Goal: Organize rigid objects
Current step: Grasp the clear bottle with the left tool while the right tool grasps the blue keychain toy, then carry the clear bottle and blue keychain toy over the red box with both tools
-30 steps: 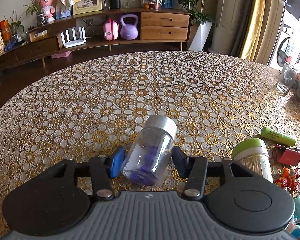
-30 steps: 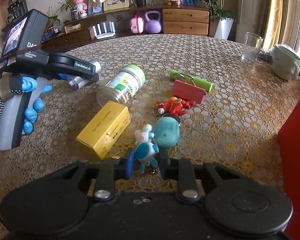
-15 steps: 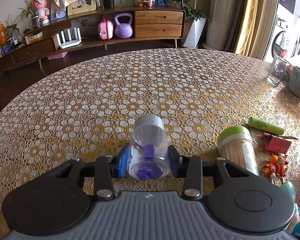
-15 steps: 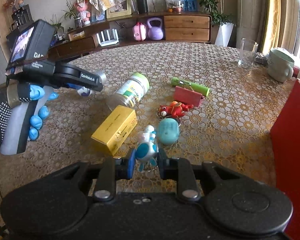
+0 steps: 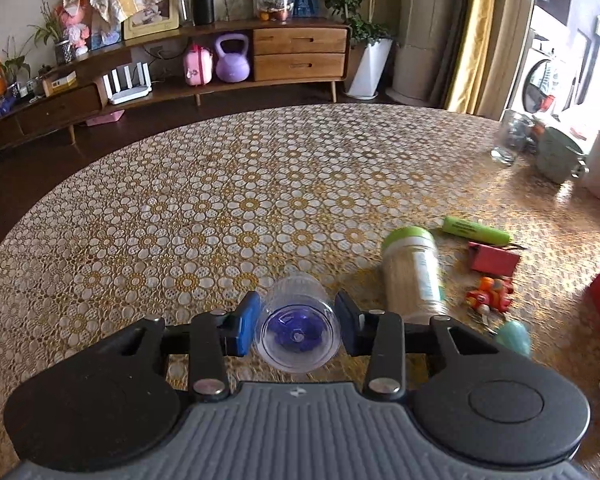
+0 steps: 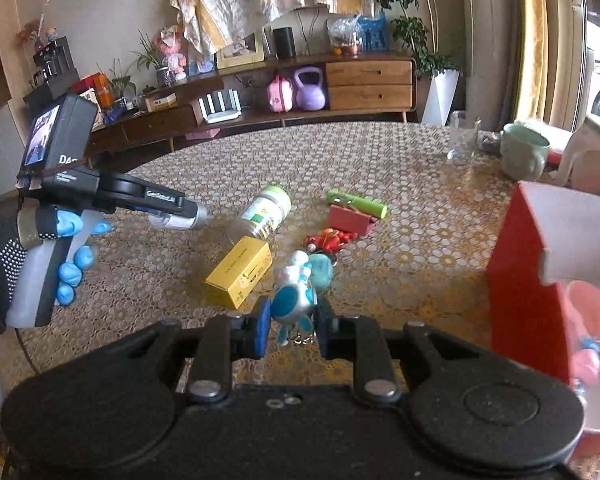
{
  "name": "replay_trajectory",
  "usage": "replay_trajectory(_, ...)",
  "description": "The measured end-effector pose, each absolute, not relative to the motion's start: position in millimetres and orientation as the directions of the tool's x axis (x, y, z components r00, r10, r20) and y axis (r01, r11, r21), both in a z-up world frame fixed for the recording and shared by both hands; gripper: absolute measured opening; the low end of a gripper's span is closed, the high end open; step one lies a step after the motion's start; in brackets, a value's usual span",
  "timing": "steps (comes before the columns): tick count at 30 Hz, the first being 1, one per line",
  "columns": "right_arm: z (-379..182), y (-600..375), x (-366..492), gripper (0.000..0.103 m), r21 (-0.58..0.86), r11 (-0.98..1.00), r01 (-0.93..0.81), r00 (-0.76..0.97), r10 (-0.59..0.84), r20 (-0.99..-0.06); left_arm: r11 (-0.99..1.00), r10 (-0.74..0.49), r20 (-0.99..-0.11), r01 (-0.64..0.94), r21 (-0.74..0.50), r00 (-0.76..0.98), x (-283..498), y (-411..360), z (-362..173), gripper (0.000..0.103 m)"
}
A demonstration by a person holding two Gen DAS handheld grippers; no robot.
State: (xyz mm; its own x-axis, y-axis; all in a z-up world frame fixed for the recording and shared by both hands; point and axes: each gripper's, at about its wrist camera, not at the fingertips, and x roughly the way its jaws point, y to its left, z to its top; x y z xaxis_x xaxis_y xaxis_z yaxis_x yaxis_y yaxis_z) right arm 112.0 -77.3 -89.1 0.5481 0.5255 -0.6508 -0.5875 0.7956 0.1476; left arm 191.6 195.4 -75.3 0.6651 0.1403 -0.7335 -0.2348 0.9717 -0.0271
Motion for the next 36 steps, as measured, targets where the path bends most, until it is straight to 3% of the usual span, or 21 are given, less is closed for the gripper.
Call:
replay_trajectory(17, -45.2, -159.4, 93.8, 0.022, 0.15, 0.838, -0.525, 0.641, 0.505, -0.579, 0.992, -0.038, -0.686, -0.055, -0.113, 0.727, 133.8, 122.4, -5.5, 0.04)
replay_trajectory(36, -48.1, -266.2, 112.2, 0.022, 0.168, 0.922, -0.348, 0.728, 0.379, -0.572, 0.964, -0.264, -0.635, 0.202, -0.17, 0.726, 148.5, -24.0, 30.5, 0.04)
